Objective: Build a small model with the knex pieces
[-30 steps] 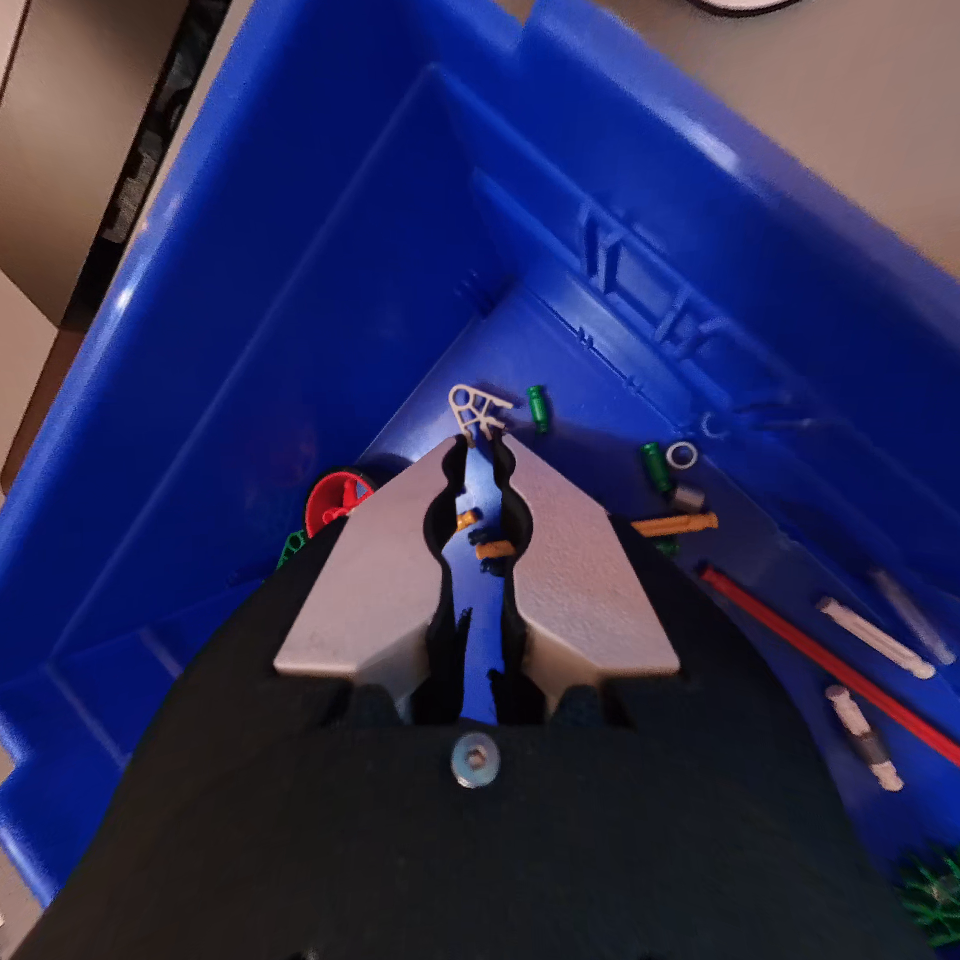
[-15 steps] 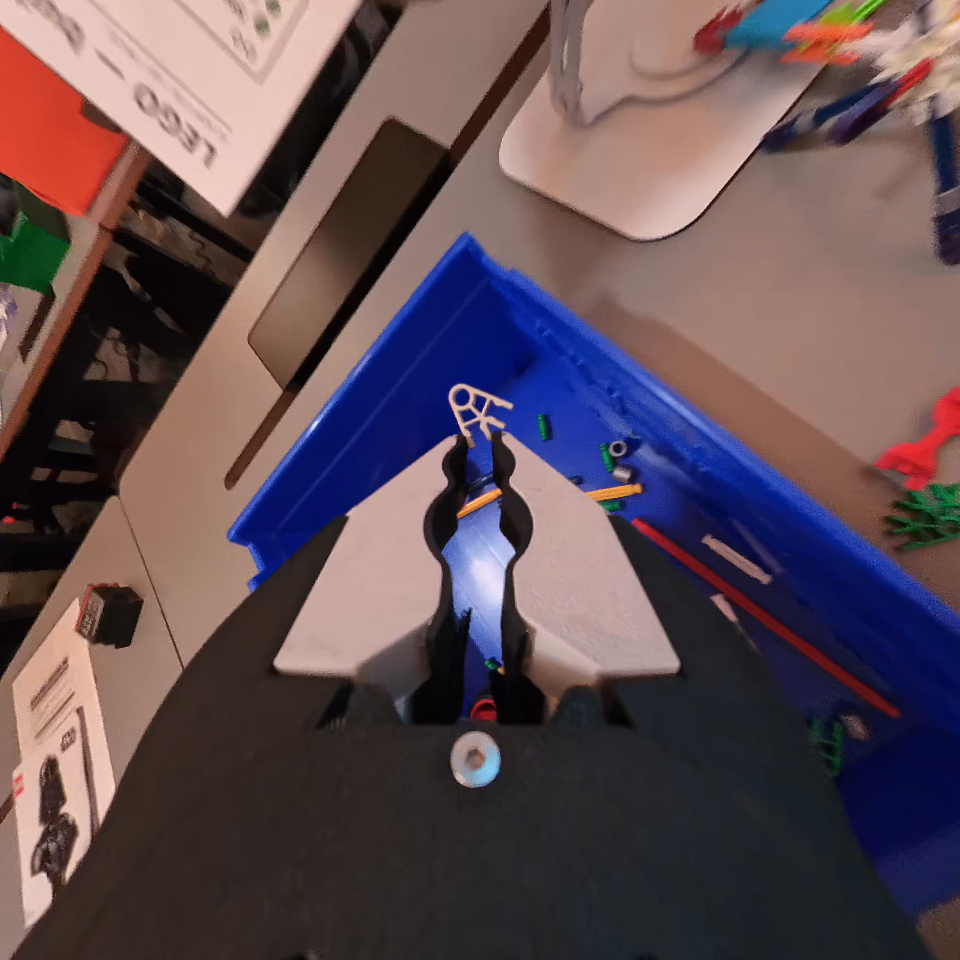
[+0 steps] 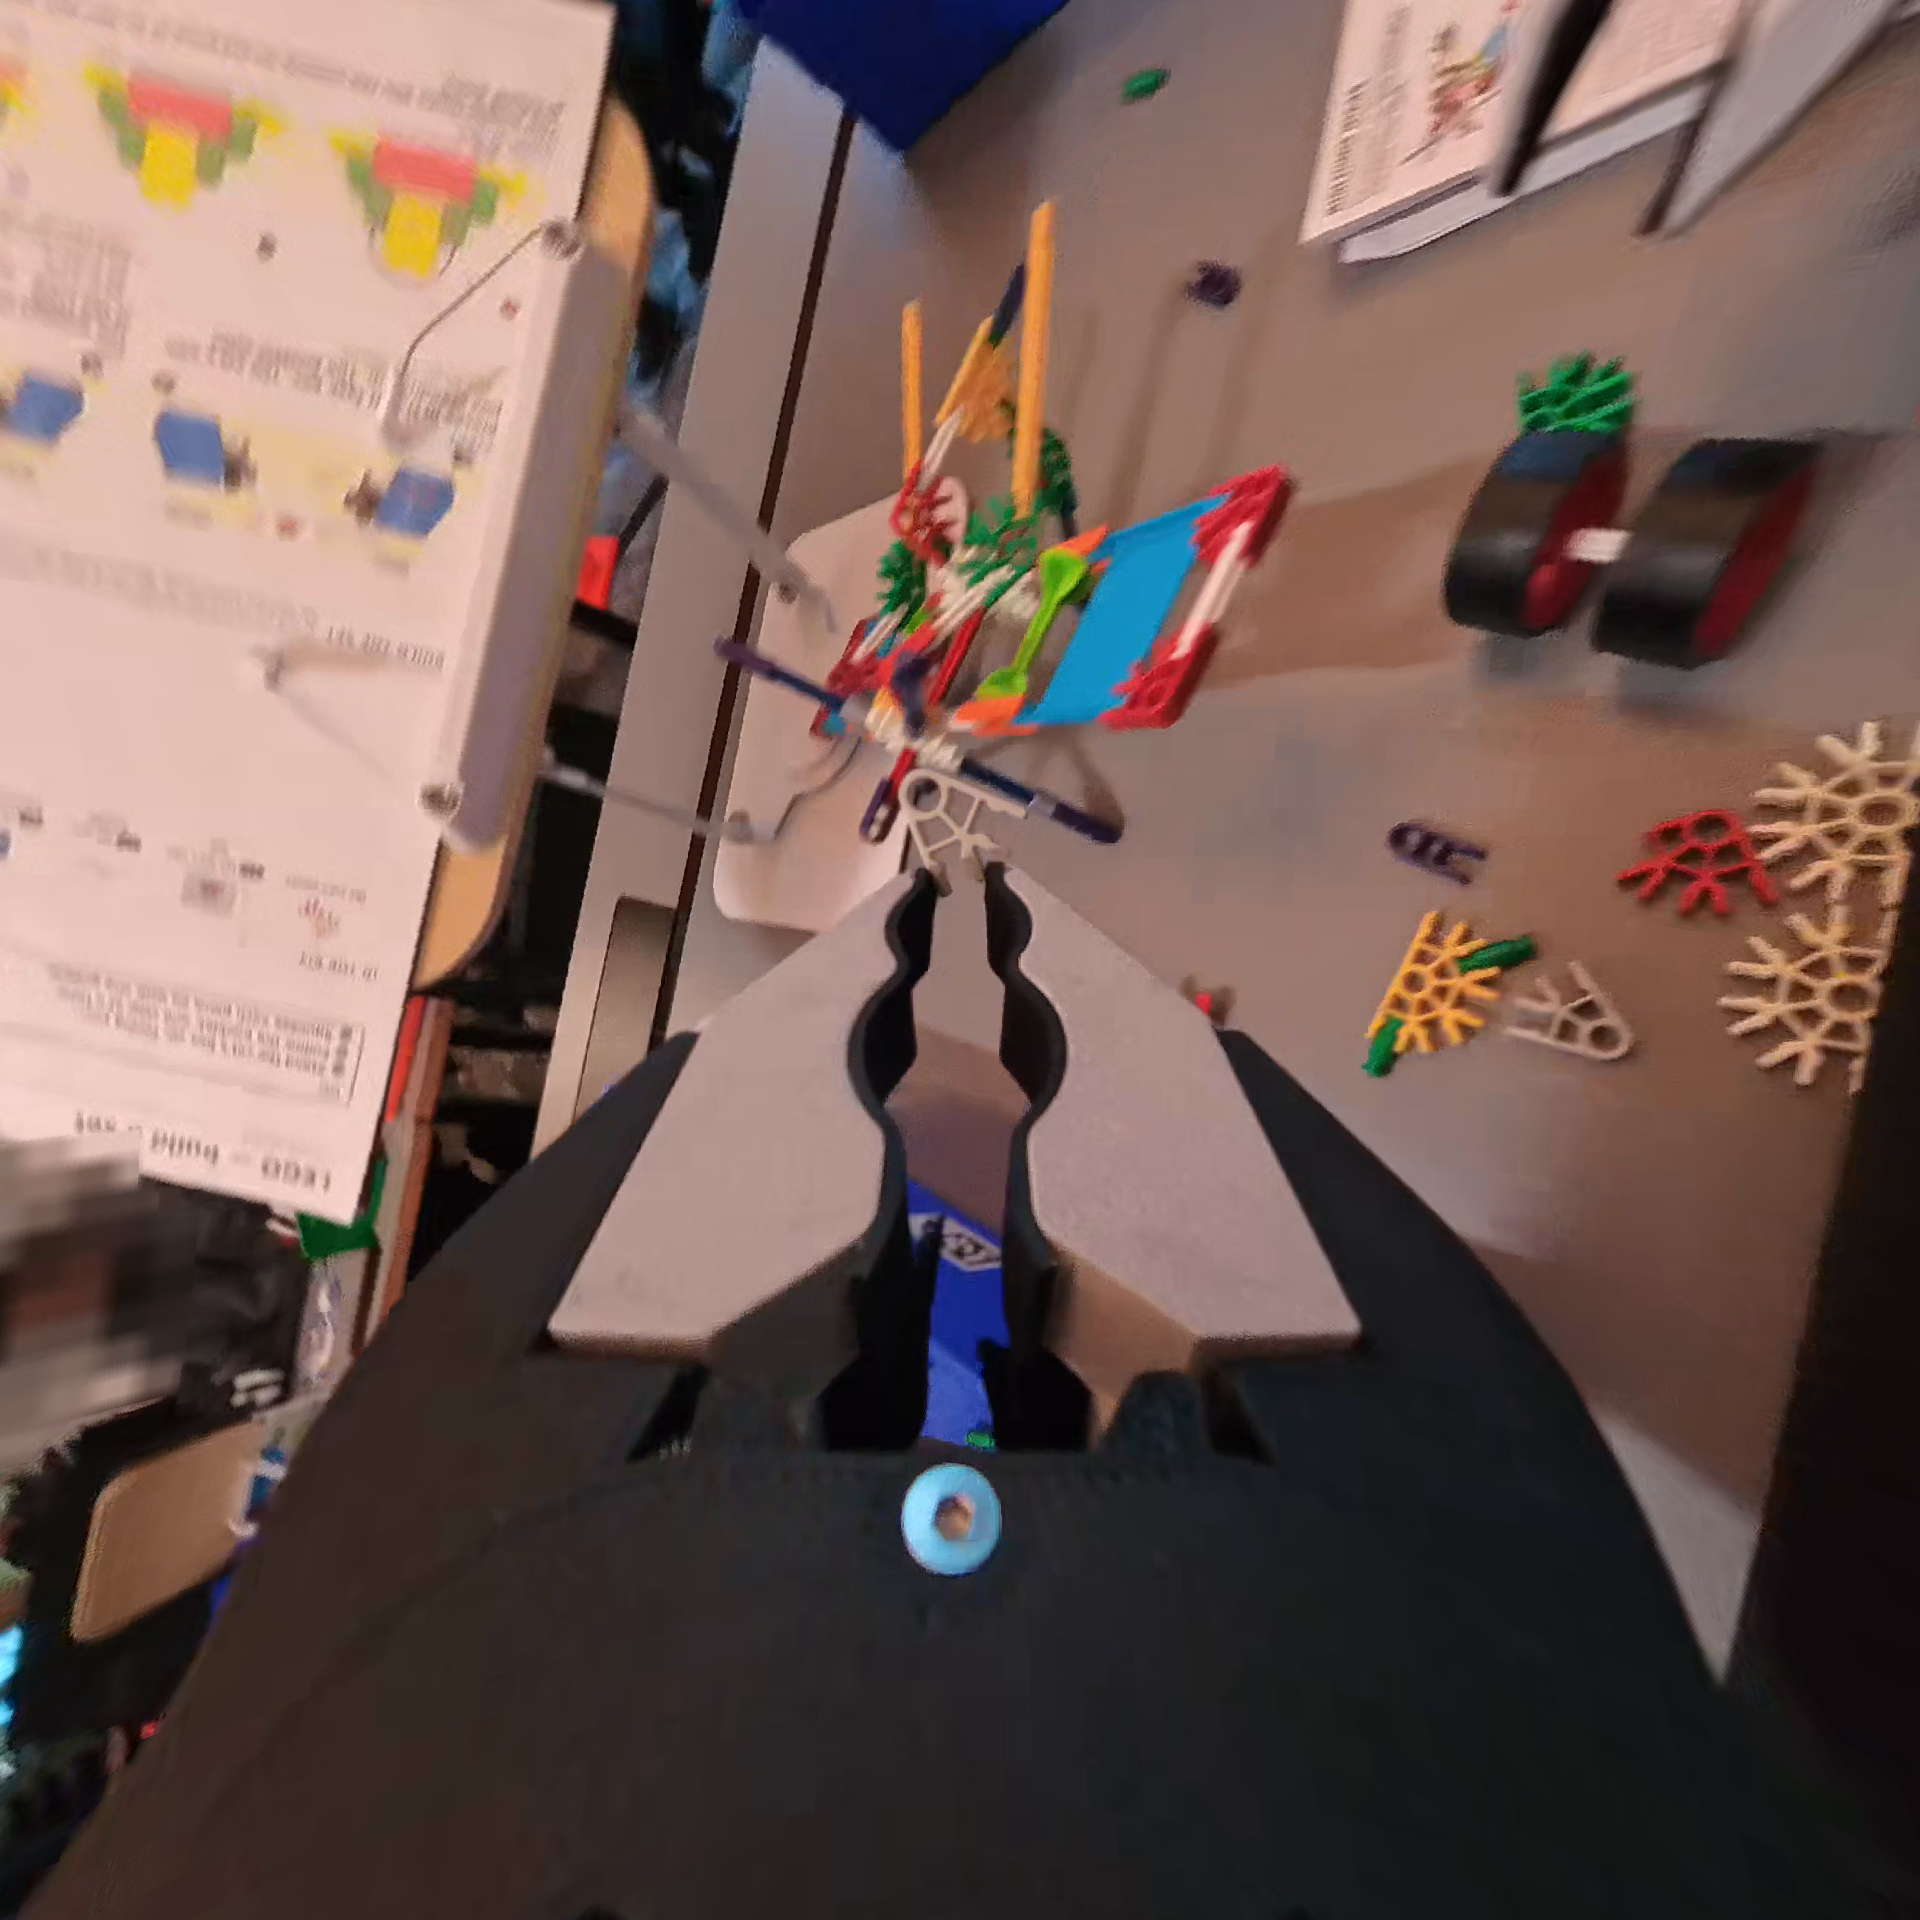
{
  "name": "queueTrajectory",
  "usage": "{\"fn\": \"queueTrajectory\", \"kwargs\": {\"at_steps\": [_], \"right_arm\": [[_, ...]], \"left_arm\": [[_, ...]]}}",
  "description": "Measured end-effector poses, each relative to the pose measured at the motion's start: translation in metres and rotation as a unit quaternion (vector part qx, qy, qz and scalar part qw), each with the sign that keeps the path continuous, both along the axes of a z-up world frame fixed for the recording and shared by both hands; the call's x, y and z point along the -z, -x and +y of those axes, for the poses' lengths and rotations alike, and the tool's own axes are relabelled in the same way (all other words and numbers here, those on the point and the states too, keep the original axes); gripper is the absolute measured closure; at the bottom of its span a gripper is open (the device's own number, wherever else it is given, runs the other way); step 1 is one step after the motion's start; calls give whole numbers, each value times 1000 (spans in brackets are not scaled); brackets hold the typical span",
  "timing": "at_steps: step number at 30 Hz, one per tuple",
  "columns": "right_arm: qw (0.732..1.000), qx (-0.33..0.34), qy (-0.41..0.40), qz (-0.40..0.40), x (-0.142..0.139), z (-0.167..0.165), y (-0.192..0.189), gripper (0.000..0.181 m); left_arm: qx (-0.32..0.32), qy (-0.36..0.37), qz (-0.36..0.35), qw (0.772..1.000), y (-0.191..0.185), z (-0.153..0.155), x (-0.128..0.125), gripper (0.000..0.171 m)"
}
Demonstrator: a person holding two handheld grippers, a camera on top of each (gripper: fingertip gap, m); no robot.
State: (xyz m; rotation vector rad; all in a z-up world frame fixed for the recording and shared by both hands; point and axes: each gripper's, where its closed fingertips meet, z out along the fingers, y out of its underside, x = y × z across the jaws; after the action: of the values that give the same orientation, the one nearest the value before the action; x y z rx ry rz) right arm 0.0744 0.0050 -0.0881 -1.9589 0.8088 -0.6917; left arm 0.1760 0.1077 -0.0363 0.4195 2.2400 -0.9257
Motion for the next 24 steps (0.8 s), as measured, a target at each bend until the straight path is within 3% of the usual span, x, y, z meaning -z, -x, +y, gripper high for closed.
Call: {"fn": "queueTrajectory", "kwargs": {"at_steps": [6,11,18,24], "right_arm": [[996,-40,-72,-22,-38,25,1,156],[996,-53,-73,-5,-41,32,-4,156],[995,-81,-46,34,-29,33,-2,171],[995,-63,-69,26,-29,18,1,181]], "left_arm": [[118,-39,-83,989,58,-36,7,164],[192,-110,-174,960,86,-56,24,165],[238,-148,-247,928,99,-78,29,165],[239,-117,-214,940,104,-90,30,165]]}}
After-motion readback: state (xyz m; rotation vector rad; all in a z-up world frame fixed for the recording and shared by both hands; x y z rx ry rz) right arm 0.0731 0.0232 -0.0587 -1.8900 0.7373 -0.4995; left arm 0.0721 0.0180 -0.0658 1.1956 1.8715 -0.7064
